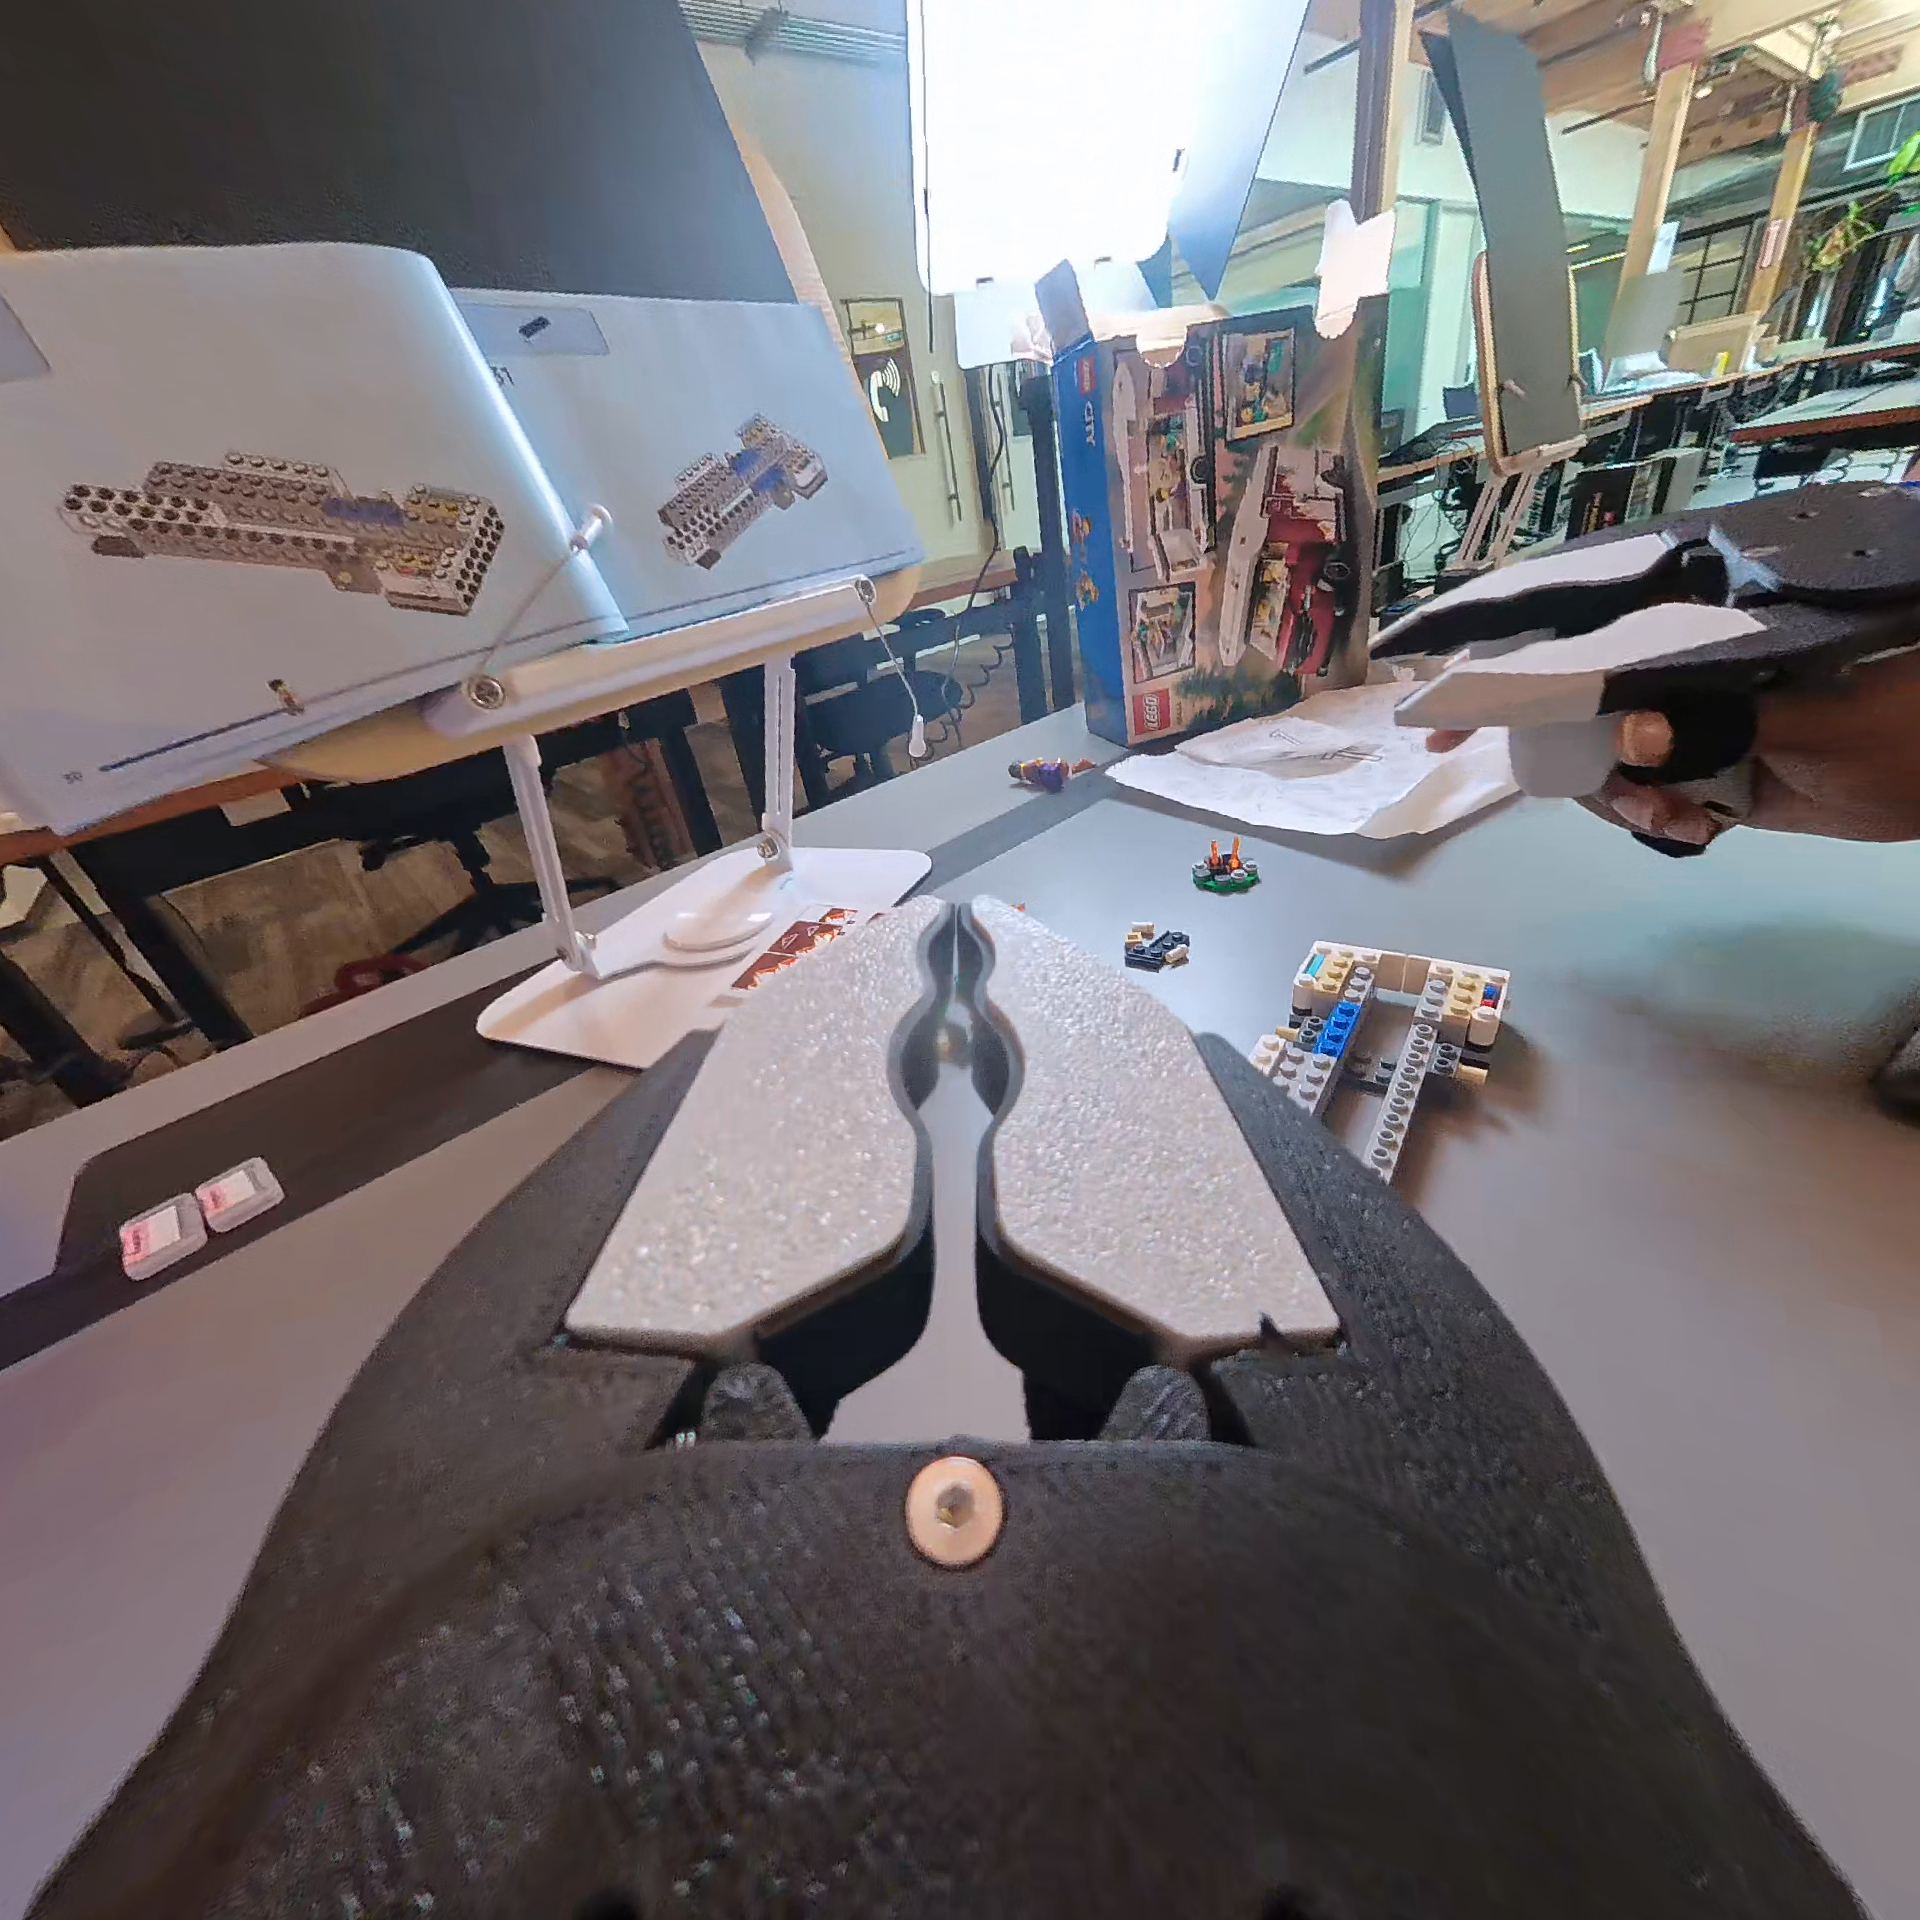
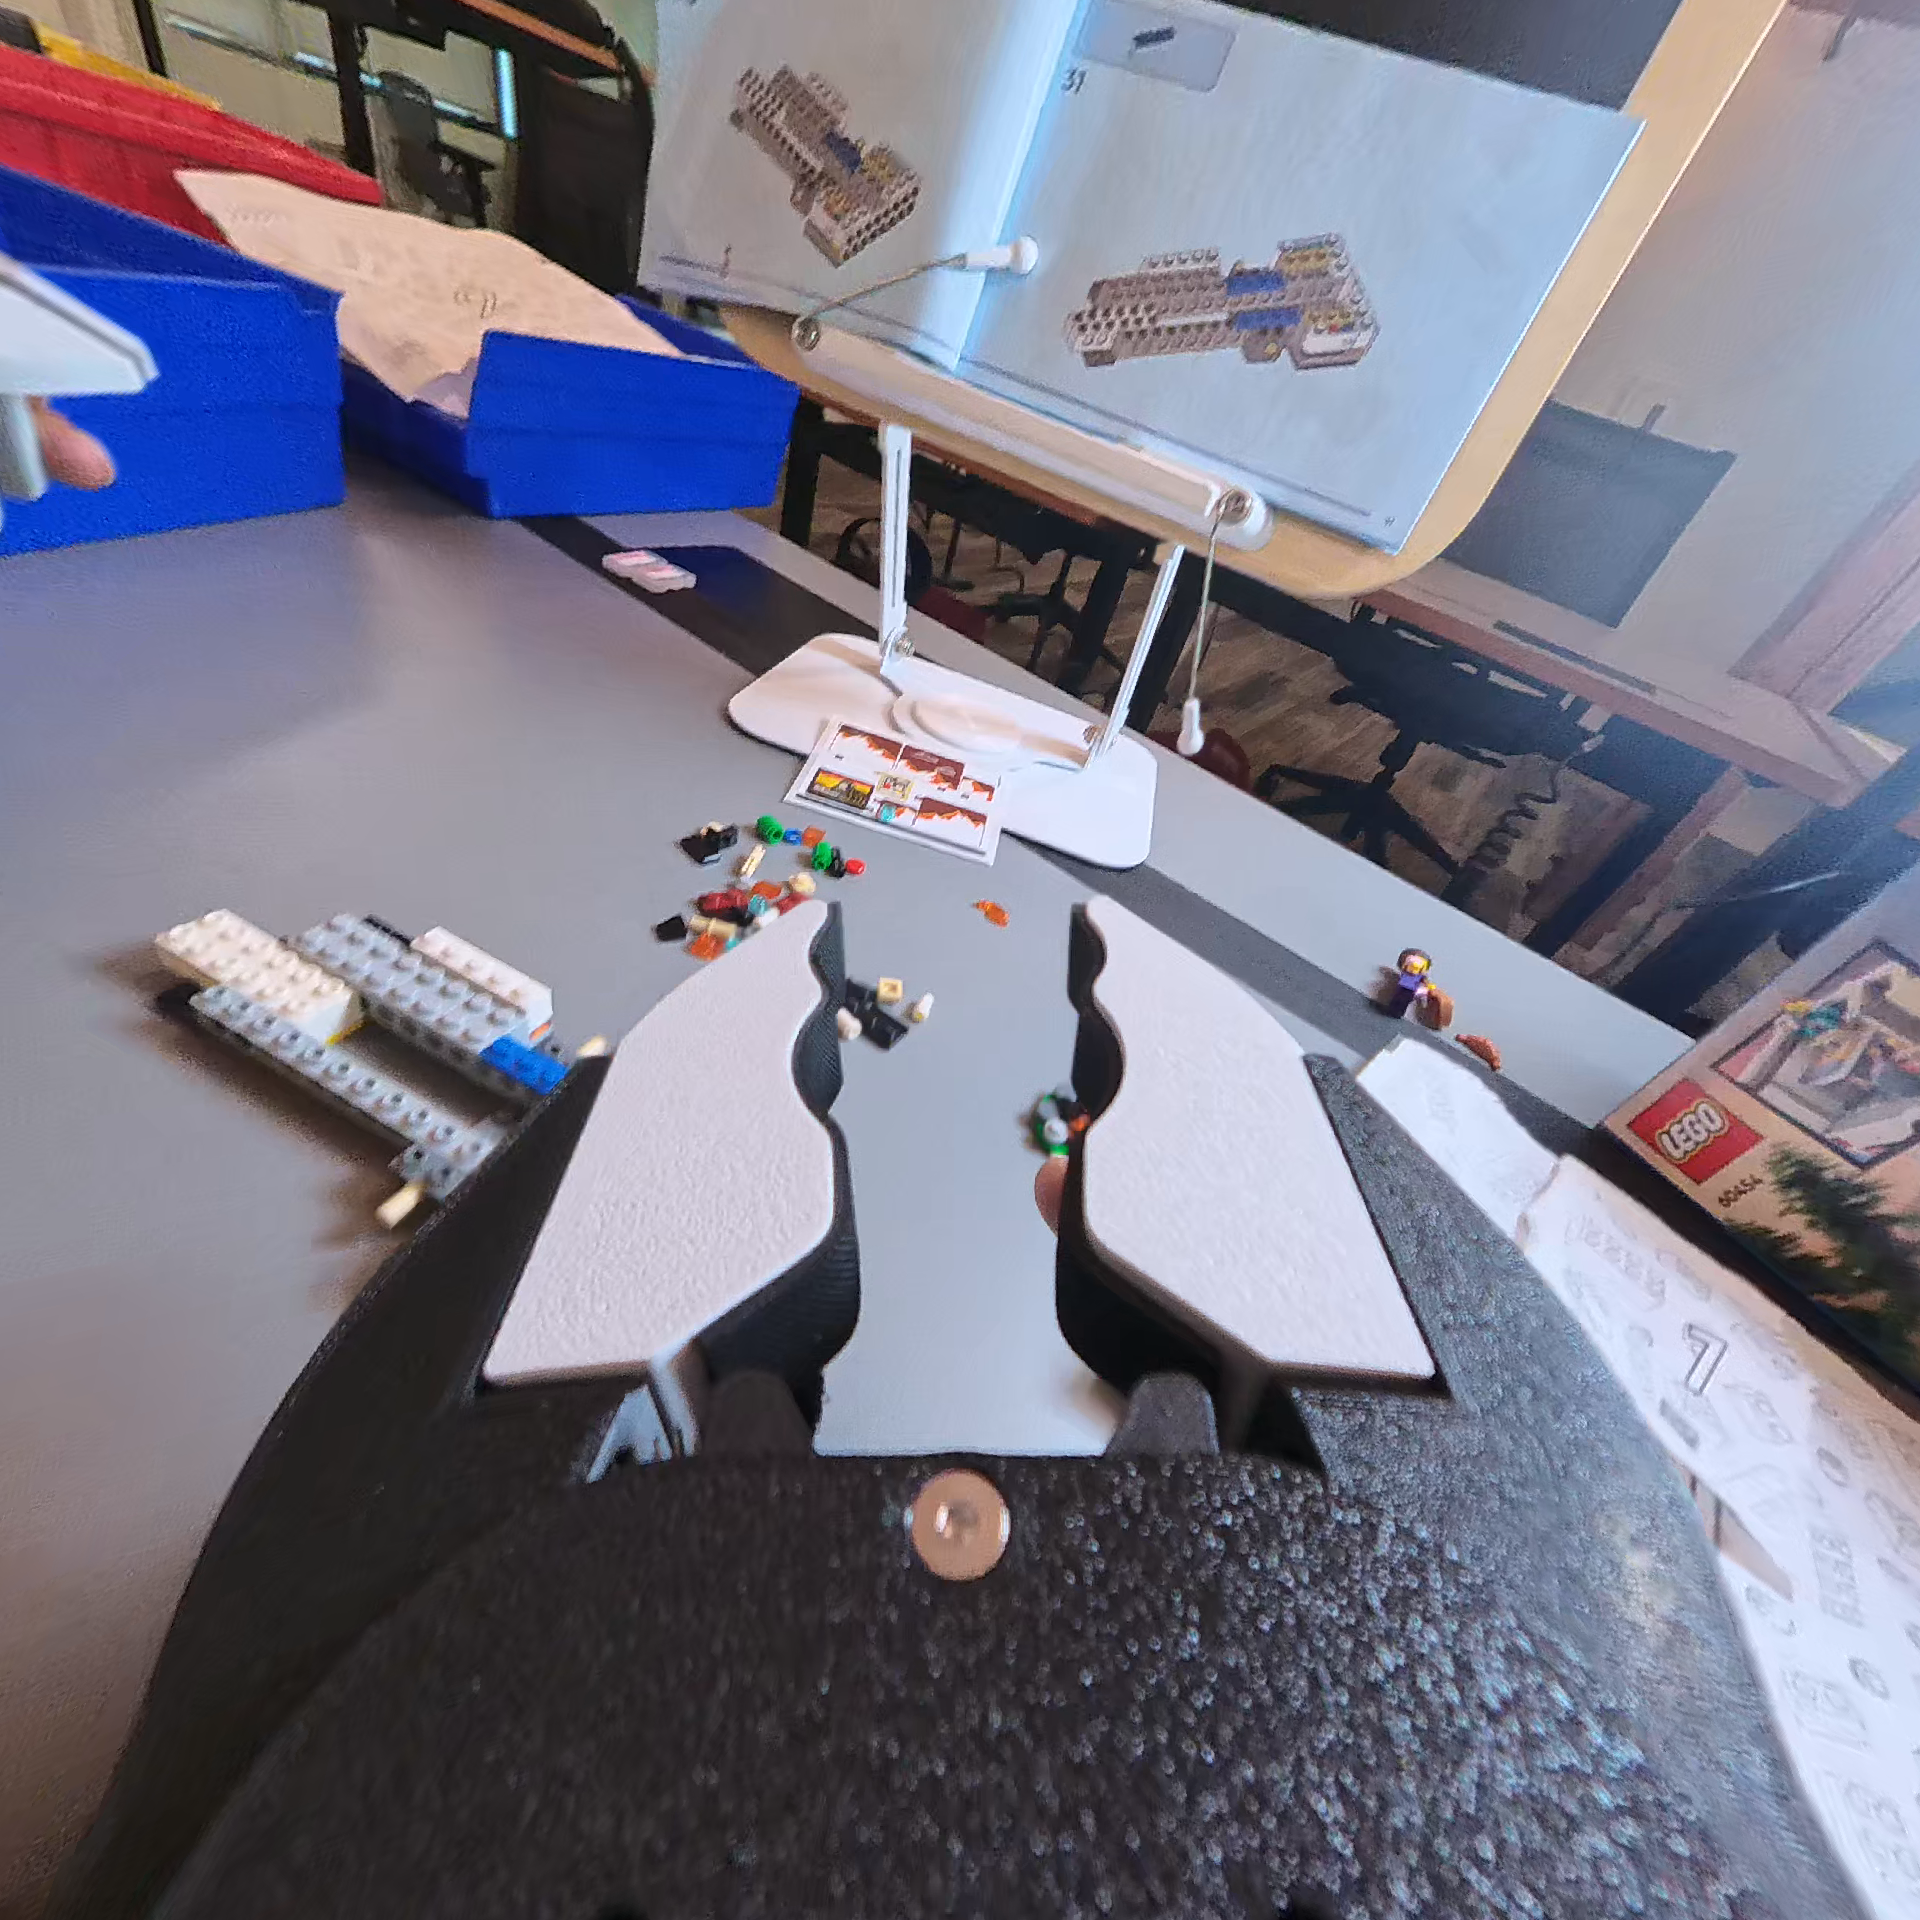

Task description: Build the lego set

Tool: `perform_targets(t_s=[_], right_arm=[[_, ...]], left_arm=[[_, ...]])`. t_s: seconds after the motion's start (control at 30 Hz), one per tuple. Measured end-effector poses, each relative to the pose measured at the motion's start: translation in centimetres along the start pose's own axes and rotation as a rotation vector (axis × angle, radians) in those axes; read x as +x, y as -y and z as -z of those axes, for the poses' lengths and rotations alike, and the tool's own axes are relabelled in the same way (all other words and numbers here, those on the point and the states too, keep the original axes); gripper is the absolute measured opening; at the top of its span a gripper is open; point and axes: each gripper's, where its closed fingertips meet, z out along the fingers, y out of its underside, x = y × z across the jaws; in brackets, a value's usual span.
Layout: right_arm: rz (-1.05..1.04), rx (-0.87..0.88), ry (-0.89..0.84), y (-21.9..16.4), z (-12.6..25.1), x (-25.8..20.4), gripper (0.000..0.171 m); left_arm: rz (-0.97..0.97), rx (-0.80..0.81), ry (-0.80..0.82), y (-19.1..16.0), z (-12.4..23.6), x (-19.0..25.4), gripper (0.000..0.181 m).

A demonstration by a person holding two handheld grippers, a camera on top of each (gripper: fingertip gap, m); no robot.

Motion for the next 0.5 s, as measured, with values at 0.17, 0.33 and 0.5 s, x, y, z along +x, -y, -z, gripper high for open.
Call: perform_targets(t_s=[0.17, 0.33, 0.5], right_arm=[[-0.039, 0.072, -0.024, 2.8, -2.5, 1.1, 0.04], [-0.071, 0.147, -0.04, 5.8, -4.6, 1.9, 0.037], [-0.113, 0.195, -0.048, 8.2, -6.0, 2.6, 0.031]], left_arm=[[-0.015, -0.016, -0.02, -0.5, -0.2, 0.5, 0.0], [-0.024, -0.031, -0.024, -0.8, -0.3, 0.7, 0.0], [-0.031, -0.036, -0.012, -1.0, -0.2, 0.3, 0.0]])
